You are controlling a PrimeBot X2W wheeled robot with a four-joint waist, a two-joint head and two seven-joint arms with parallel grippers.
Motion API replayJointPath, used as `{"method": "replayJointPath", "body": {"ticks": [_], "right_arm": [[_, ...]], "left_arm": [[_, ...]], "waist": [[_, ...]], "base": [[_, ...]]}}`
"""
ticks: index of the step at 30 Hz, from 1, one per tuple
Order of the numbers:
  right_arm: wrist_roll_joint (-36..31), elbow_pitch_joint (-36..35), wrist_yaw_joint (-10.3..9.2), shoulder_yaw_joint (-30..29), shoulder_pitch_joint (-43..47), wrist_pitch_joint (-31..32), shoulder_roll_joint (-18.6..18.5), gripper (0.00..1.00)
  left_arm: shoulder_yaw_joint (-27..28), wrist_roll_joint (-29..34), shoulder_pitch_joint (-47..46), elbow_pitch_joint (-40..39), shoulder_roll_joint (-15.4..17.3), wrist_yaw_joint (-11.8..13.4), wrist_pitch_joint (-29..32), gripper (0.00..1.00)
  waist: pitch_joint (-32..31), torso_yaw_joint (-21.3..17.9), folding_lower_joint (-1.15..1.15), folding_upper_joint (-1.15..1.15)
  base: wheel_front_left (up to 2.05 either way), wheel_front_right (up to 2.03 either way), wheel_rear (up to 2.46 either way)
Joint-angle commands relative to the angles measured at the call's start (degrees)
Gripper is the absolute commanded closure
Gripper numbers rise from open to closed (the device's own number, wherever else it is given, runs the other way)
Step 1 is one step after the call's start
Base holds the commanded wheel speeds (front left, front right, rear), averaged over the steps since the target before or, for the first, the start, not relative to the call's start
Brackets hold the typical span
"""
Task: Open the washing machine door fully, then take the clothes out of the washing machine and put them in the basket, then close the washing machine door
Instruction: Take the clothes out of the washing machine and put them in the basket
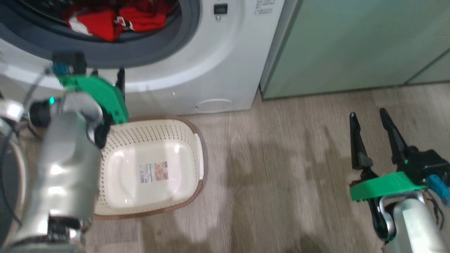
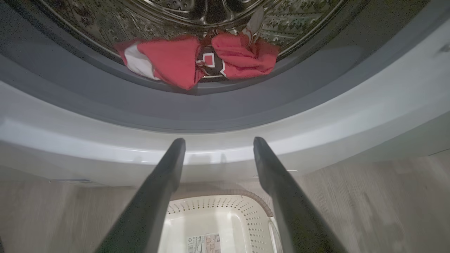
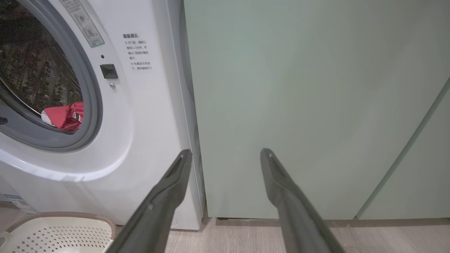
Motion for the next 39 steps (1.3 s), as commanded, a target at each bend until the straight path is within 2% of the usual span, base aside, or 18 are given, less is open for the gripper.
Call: {"method": "replayJointPath", "body": {"ticks": [1,5,14,26,39], "right_arm": [[0.07,-2.3,-0.04,1.16,-1.82,-0.54,0.36,0.0],[0.04,-2.65,-0.04,1.26,-3.61,-0.54,0.44,0.0],[-0.1,-3.86,-0.04,1.37,-7.44,-0.54,0.63,0.0],[-0.03,-5.12,-0.04,1.58,-9.83,-0.54,1.6,0.0],[-0.2,-5.93,-0.04,1.27,-11.04,-0.54,2.08,0.0]], "left_arm": [[1.49,-0.78,-5.22,-0.62,2.25,-0.1,2.36,0.0],[1.75,-2.23,-12.59,1.53,2.62,-0.01,7.17,0.0],[-0.06,-1.77,-24.78,5.07,4.23,0.67,13.41,0.0],[-1.23,-0.98,-35.56,8.89,8.72,1.65,11.53,0.0],[-5.15,0.65,-39.47,16.51,9.81,0.85,12.62,0.0]], "waist": [[3.75,-1.43,0.0,0.0],[6.97,-2.43,0.0,0.0],[13.46,-4.66,0.0,0.0],[20.61,-8.06,0.0,0.0],[24.79,-8.81,0.0,0.0]], "base": [[0.0,0.0,0.0],[0.0,0.0,0.0],[0.0,0.0,0.0],[0.0,0.0,0.0],[0.0,0.0,0.0]]}}
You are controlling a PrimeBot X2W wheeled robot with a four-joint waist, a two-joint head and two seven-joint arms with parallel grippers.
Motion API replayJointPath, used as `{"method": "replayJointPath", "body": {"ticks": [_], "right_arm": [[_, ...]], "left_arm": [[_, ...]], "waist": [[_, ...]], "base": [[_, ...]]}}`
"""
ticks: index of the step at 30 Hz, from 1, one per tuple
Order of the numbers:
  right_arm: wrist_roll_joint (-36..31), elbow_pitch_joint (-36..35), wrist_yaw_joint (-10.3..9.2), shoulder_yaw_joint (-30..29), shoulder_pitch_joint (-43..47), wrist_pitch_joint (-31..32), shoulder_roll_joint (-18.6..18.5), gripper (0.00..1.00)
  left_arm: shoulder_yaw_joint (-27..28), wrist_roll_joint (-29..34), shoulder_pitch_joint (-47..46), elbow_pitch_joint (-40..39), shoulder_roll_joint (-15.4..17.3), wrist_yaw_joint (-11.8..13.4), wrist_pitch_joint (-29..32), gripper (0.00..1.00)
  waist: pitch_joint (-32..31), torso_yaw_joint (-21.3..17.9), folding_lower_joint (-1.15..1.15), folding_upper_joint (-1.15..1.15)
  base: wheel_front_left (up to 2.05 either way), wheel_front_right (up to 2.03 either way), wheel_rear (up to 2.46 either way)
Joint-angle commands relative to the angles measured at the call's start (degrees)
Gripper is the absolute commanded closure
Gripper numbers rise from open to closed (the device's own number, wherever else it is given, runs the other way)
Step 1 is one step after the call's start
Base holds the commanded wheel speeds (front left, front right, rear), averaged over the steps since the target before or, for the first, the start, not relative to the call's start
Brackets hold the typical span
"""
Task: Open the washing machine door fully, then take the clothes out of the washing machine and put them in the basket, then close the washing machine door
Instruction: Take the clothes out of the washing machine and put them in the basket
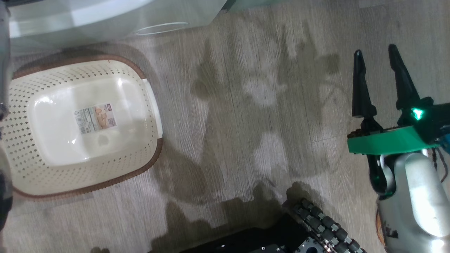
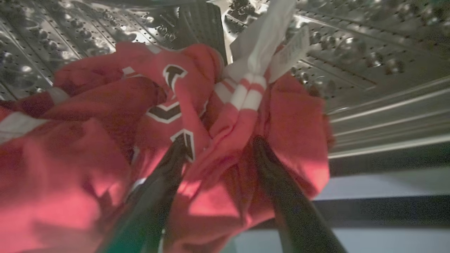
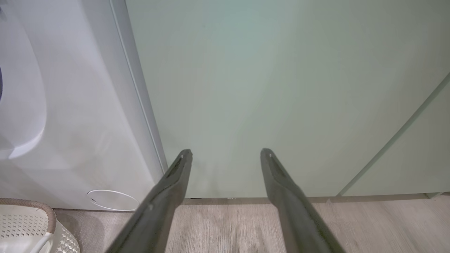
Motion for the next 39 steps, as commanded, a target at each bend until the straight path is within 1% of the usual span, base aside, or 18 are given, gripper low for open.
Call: {"method": "replayJointPath", "body": {"ticks": [1,2,3,7,11,12,18,25,31,39], "right_arm": [[-0.15,-1.92,-0.04,0.52,0.73,-0.36,0.48,0.0],[-0.19,-1.91,-0.04,0.44,0.7,-0.36,0.5,0.0],[-0.23,-1.87,-0.04,0.34,0.7,-0.36,0.51,0.0],[-0.35,-1.36,-0.04,0.06,1.01,-0.36,0.53,0.0],[-0.37,-1.02,-0.04,0.02,1.53,-0.36,0.33,0.0],[-0.37,-1.02,-0.04,0.02,1.53,-0.36,0.33,0.0],[-0.37,-0.13,-0.04,-0.14,3.13,-0.36,-0.4,0.0],[-0.1,1.1,-0.04,-0.1,6.14,-0.36,-1.23,0.0],[0.05,1.86,-0.04,0.23,9.08,-0.36,-2.13,0.0],[0.31,2.7,-0.04,0.12,12.45,-0.36,-3.23,0.0]], "left_arm": [[-0.41,0.31,0.05,-0.13,2.13,-0.21,0.42,0.32],[-0.6,0.33,-0.05,0.13,2.11,-0.27,-0.18,0.75],[-0.55,0.1,-0.1,0.38,1.97,-0.3,-0.93,1.0],[-0.73,-0.84,0.61,1.61,1.09,-0.84,-3.9,1.0],[-0.93,-1.87,2.12,2.22,0.09,-1.34,-8.39,1.0],[-0.93,-1.87,2.12,2.22,0.09,-1.34,-8.39,1.0],[-3.0,-3.22,6.22,3.02,-2.47,-1.88,-13.68,1.0],[-9.31,-6.86,15.32,1.47,-5.9,-1.94,-19.42,1.0],[-15.23,-10.21,24.36,-1.26,-7.05,-1.95,-23.6,1.0],[-22.78,-14.65,35.29,-7.11,-7.95,-1.95,-26.67,1.0]], "waist": [[0.16,0.05,-0.01,0.0],[0.2,0.13,-0.01,0.0],[0.15,0.23,-0.01,0.0],[-1.07,0.91,-0.01,0.0],[-3.41,1.68,-0.01,0.0],[-3.41,1.68,-0.01,0.0],[-8.35,3.69,-0.01,0.0],[-15.71,6.17,-0.01,0.0],[-21.86,8.54,-0.01,0.0],[-27.62,12.21,-0.01,0.0]], "base": [[0.0,0.0,0.0],[0.0,0.0,0.0],[0.0,0.0,0.0],[0.0,0.0,0.0],[0.0,0.0,0.0],[0.0,0.0,0.0],[0.0,0.0,0.0],[0.0,0.0,0.0],[0.0,0.0,0.0],[0.0,0.0,0.0]]}}
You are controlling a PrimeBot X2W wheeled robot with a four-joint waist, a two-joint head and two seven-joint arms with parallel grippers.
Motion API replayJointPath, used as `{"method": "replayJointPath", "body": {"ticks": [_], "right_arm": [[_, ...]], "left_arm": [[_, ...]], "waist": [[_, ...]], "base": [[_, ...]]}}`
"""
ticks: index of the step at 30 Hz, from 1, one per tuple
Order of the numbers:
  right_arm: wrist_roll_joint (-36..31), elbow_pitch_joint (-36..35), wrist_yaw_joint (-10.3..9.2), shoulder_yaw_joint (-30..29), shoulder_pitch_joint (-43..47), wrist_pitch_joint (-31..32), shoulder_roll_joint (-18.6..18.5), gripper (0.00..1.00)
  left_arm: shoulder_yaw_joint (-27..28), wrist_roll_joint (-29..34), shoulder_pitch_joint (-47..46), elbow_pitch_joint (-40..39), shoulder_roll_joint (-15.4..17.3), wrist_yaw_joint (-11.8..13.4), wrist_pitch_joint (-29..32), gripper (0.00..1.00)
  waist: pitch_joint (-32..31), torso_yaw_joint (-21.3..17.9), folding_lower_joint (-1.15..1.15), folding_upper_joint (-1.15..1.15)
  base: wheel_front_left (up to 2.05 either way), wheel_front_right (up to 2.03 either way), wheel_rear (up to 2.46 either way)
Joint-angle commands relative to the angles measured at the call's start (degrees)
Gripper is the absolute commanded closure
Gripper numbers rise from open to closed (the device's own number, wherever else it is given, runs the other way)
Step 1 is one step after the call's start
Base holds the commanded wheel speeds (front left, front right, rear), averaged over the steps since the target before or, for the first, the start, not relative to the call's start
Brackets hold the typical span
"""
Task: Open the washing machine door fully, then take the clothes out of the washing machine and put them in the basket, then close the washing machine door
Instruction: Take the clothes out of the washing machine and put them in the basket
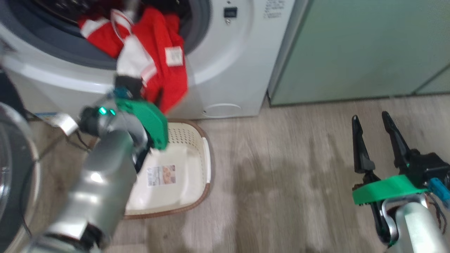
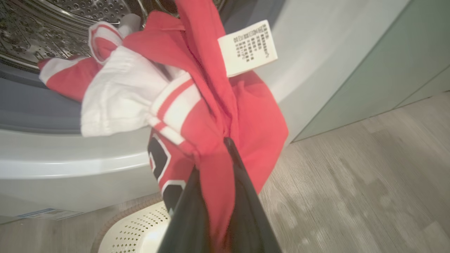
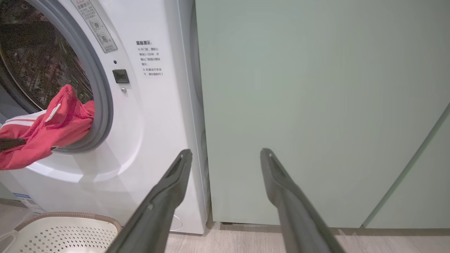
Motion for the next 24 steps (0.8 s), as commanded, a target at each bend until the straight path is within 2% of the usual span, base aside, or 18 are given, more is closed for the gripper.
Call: {"method": "replayJointPath", "body": {"ticks": [1,6,11,17,24], "right_arm": [[0.37,-1.53,-0.04,1.18,0.84,-0.36,-1.14,0.0],[0.63,-1.23,-0.04,1.42,2.27,-0.36,-1.62,0.0],[0.87,-1.0,-0.04,2.15,2.94,-0.36,-1.83,0.0],[1.09,-1.29,-0.04,2.69,2.62,-0.36,-2.12,0.0],[1.1,-1.82,-0.04,2.69,1.32,-0.36,-2.56,0.0]], "left_arm": [[-0.65,-0.99,1.21,-2.98,1.06,-0.33,-1.01,1.0],[-6.29,-3.99,9.03,-7.26,1.77,-0.34,-0.01,1.0],[-9.81,-6.94,15.83,-8.41,4.12,-0.34,2.63,1.0],[-10.19,-8.37,17.85,-5.89,5.04,-0.34,2.57,1.0],[-8.18,-10.24,15.22,0.68,5.09,-0.09,-1.69,1.0]], "waist": [[-2.76,2.28,0.0,0.0],[-4.94,3.73,0.0,0.0],[-6.02,4.15,0.0,0.0],[-5.18,3.62,0.0,0.0],[-1.77,2.01,0.0,0.0]], "base": [[0.0,0.0,0.0],[0.0,0.0,0.0],[0.0,0.0,0.0],[0.0,0.0,0.0],[0.0,0.0,0.0]]}}
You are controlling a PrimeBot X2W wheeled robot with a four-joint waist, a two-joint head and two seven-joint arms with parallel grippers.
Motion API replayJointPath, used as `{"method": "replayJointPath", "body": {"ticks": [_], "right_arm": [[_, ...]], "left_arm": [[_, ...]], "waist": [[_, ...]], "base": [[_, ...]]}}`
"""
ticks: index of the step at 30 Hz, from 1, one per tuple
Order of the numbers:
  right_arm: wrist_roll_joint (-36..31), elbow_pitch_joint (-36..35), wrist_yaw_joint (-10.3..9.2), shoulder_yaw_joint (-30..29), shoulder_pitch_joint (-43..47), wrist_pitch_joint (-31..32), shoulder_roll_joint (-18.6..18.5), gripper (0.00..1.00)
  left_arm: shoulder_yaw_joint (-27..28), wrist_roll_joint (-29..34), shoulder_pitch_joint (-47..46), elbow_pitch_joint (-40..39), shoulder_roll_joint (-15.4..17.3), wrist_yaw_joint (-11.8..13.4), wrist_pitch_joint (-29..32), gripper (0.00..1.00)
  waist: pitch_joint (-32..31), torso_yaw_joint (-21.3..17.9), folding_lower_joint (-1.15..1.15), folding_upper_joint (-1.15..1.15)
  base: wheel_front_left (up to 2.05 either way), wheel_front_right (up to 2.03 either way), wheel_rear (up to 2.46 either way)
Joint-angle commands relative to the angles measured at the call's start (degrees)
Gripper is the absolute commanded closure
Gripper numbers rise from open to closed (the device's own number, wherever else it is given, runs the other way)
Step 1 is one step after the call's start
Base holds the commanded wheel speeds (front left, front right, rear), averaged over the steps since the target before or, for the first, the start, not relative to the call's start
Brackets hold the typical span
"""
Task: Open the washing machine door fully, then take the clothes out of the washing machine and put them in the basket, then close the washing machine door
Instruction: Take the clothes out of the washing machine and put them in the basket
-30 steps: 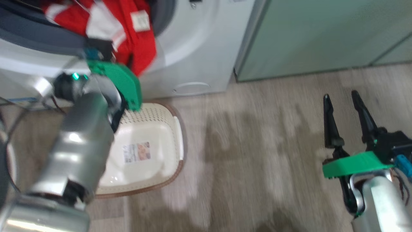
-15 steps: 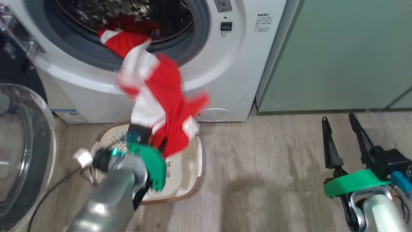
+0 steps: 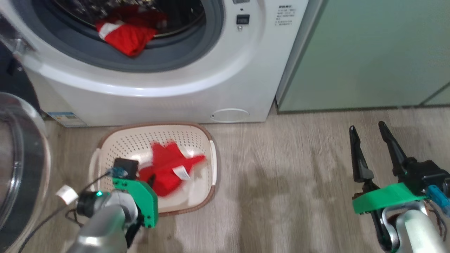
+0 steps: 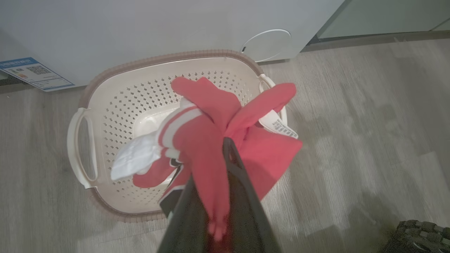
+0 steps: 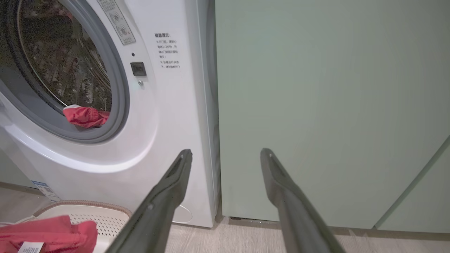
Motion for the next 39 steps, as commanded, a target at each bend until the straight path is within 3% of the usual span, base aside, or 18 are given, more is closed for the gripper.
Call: {"method": "replayJointPath", "body": {"ticks": [1,7,14,21,30,32,34,35,39], "right_arm": [[0.08,-2.09,-0.04,1.02,-1.52,-0.36,-1.01,0.0],[-0.14,-3.29,-0.04,1.08,-3.74,-0.36,-1.21,0.0],[-0.49,-4.77,-0.04,-0.41,-6.97,-0.36,-1.08,0.0],[-0.85,-6.31,-0.04,-2.44,-9.65,-0.36,-0.35,0.0],[-1.24,-7.68,-0.04,-3.86,-11.4,-0.36,0.05,0.0],[-1.33,-7.73,-0.04,-3.79,-11.58,-0.36,0.13,0.0],[-1.4,-7.81,-0.04,-3.89,-11.78,-0.36,0.22,0.0],[-1.4,-7.78,-0.04,-4.07,-11.81,-0.36,0.28,0.0],[-1.41,-7.42,-0.04,-4.26,-11.56,-0.36,0.33,0.0]], "left_arm": [[2.18,-0.41,-3.4,-0.36,1.24,0.28,-1.23,1.0],[3.47,-2.51,-7.72,4.97,0.9,0.16,-1.86,1.0],[3.8,-4.02,-12.15,8.75,0.98,0.22,1.41,1.0],[4.41,-4.75,-16.46,9.83,1.05,1.82,0.56,1.0],[4.42,-4.98,-19.48,10.15,1.41,3.99,0.21,1.0],[4.83,-5.43,-19.53,10.18,1.56,4.87,0.13,0.87],[4.92,-5.5,-19.5,10.2,1.67,5.58,-0.85,0.41],[4.9,-5.52,-19.28,10.2,1.66,5.69,-1.21,0.03],[5.08,-5.87,-18.27,10.21,1.54,5.95,-2.69,0.0]], "waist": [[1.4,-0.71,0.0,0.0],[6.93,-2.18,0.0,0.0],[14.62,-3.6,0.0,0.0],[22.25,-4.49,0.0,0.0],[26.72,-4.63,0.0,0.0],[26.96,-4.74,0.0,0.0],[26.91,-4.84,0.0,0.0],[26.63,-4.85,0.0,0.0],[25.11,-4.71,0.0,0.0]], "base": [[0.0,0.0,0.0],[0.0,0.0,0.0],[0.0,0.0,0.0],[0.0,0.0,0.0],[0.0,0.0,0.0],[0.0,0.0,0.0],[0.0,0.0,0.0],[0.0,0.0,0.0],[0.0,0.0,0.0]]}}
